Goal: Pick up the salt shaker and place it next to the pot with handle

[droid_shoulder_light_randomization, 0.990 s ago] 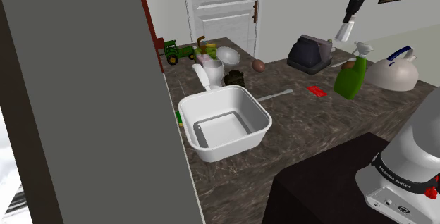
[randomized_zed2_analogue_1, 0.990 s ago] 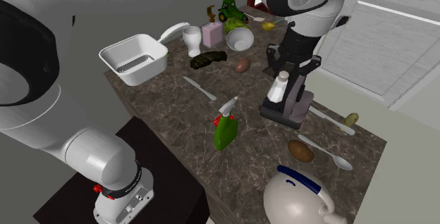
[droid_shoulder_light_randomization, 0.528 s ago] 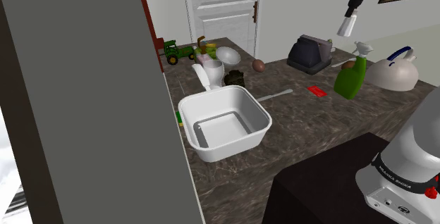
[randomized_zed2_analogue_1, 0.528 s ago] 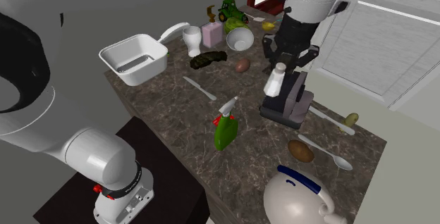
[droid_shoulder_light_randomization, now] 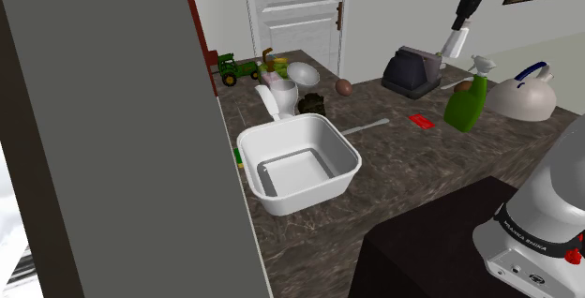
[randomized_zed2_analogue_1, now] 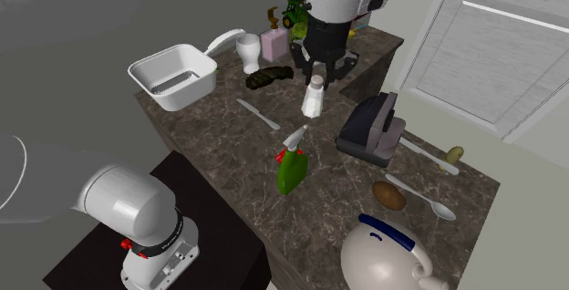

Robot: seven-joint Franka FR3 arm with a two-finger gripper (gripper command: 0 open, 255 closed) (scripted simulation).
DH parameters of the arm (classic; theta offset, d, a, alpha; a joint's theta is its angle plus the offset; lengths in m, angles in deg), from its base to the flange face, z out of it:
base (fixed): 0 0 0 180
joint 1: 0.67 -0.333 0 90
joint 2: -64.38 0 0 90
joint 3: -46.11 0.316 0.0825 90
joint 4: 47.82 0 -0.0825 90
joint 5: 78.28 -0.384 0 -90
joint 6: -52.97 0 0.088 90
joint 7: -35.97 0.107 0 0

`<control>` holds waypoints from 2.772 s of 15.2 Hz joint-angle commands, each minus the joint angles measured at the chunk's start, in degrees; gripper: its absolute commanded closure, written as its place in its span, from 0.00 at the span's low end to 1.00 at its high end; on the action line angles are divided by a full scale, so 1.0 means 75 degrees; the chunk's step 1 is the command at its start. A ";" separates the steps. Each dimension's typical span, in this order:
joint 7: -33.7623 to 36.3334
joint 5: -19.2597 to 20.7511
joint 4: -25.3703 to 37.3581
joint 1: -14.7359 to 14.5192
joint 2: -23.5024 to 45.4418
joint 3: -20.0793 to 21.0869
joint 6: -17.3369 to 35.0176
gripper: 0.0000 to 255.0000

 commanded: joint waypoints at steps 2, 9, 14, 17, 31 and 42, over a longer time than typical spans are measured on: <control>0.0708 0.0228 -0.0782 0.0094 -0.0881 0.0650 -0.0059 1.00; 0.2012 0.0120 -0.2036 0.0132 -0.2270 0.1905 -0.0242 1.00; 0.2898 -0.0229 -0.2687 0.0028 -0.3057 0.2781 -0.0408 1.00; 0.3432 -0.0515 -0.2978 -0.0093 -0.3442 0.3309 -0.0504 1.00; 0.5744 -0.2122 -0.3598 -0.0859 -0.4241 0.5675 -0.0517 1.00; 0.5673 -0.2281 -0.4869 -0.0940 -0.4532 0.5820 0.0461 1.00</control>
